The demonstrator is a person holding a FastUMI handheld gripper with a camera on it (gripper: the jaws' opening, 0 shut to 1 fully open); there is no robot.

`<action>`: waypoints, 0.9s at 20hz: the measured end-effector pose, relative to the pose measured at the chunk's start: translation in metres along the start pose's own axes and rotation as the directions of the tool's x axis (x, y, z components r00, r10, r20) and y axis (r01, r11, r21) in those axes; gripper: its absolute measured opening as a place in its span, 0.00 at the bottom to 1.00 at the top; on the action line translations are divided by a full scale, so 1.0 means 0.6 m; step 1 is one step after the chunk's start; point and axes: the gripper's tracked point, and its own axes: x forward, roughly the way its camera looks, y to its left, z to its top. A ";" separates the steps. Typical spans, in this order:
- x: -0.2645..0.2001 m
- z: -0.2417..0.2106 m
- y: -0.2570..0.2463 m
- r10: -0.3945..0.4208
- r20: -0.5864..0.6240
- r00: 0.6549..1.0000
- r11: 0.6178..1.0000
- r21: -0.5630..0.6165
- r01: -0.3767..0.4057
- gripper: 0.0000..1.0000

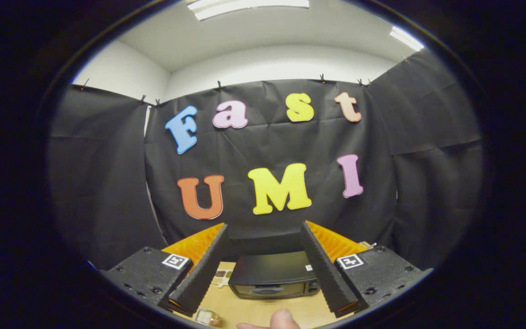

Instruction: Open the toaster oven, put the food inside, and close the toaster oven door.

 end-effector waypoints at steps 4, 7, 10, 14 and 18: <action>0.018 -0.059 0.005 0.014 -0.058 0.998 0.999 -0.033 -0.015 1.00; 0.053 -0.119 0.007 0.025 -0.117 0.993 0.999 -0.044 -0.031 1.00; 0.108 -0.208 0.007 0.033 -0.199 0.979 0.997 -0.067 -0.048 1.00; 0.188 -0.367 -0.008 0.037 -0.366 0.930 0.996 -0.064 -0.064 1.00; 0.254 -0.517 -0.041 0.004 -0.514 0.858 0.998 -0.047 -0.033 1.00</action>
